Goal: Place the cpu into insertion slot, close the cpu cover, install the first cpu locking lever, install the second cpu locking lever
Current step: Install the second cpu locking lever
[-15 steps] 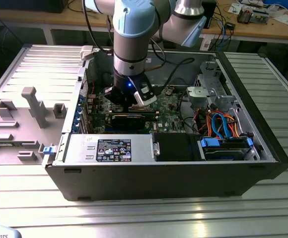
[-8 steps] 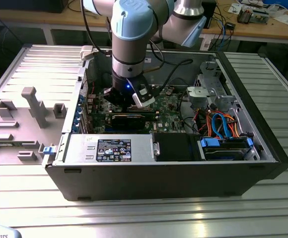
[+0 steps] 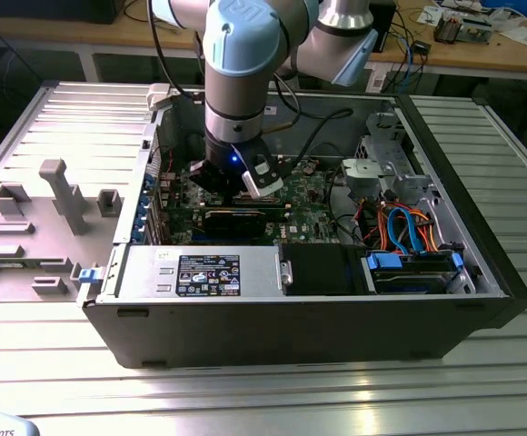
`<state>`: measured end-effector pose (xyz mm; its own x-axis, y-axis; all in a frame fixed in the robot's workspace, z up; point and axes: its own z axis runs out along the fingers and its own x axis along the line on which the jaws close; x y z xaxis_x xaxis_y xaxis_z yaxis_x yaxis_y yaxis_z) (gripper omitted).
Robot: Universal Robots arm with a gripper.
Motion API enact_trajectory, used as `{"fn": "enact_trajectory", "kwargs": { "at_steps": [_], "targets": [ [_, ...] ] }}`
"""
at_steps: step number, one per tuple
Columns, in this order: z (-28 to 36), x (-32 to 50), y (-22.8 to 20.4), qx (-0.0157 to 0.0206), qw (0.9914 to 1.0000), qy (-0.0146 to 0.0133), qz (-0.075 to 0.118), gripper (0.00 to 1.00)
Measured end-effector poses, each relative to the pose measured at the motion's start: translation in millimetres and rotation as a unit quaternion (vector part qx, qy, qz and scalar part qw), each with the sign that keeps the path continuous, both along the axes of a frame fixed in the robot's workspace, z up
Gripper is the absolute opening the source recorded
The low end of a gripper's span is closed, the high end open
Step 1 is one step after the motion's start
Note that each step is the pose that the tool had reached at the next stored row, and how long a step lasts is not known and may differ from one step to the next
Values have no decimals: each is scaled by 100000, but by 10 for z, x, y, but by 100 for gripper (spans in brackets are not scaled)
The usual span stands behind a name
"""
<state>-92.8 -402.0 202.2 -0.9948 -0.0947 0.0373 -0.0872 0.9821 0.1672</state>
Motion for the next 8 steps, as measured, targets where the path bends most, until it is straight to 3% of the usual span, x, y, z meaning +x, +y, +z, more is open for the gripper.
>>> {"fn": "enact_trajectory", "kwargs": {
  "at_steps": [3,8],
  "targets": [
    [-9,1,0,434,99999,-28,-3,11],
    [-15,-4,-2,464,99999,-7,6,11]
  ]
}}
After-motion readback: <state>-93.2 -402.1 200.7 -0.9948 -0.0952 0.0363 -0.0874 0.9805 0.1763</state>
